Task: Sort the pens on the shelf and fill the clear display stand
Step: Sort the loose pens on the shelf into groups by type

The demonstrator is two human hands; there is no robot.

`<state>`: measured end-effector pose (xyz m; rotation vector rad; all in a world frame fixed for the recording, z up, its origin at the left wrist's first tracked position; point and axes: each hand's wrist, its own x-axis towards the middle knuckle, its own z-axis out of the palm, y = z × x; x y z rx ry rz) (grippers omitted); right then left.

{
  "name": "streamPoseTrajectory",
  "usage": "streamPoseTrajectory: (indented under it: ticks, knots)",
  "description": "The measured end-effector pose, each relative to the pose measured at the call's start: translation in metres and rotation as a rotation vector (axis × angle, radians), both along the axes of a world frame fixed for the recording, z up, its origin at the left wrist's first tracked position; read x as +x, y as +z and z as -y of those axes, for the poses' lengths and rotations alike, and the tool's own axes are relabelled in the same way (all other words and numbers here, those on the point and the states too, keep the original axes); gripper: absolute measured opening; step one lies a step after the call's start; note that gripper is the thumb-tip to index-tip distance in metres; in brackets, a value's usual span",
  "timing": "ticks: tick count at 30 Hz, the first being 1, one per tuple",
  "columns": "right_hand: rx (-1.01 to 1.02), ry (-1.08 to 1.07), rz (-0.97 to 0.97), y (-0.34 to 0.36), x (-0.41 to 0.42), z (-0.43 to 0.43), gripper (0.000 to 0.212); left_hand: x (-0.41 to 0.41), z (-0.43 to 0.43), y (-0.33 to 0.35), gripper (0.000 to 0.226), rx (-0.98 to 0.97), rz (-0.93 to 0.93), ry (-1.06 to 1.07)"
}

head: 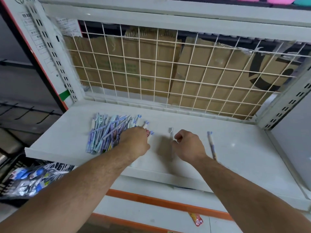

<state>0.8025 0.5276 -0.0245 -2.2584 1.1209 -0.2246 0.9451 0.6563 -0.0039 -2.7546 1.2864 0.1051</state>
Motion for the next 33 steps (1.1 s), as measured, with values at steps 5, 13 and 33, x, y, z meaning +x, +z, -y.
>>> streamPoseTrajectory:
  ticks: [5, 13, 33]
  knots:
    - [0.034, -0.032, 0.020, 0.002, 0.001, -0.004, 0.009, 0.012, 0.002, -0.003, 0.035, -0.006, -0.157, 0.055]
    - [0.035, -0.058, 0.018, 0.002, -0.001, -0.006, 0.010, 0.015, 0.008, -0.011, 0.029, -0.049, -0.149, 0.045]
    - [0.112, -0.064, 0.063, 0.002, -0.020, -0.006, 0.014, -0.012, 0.020, -0.017, 0.028, 0.274, 0.016, -0.020]
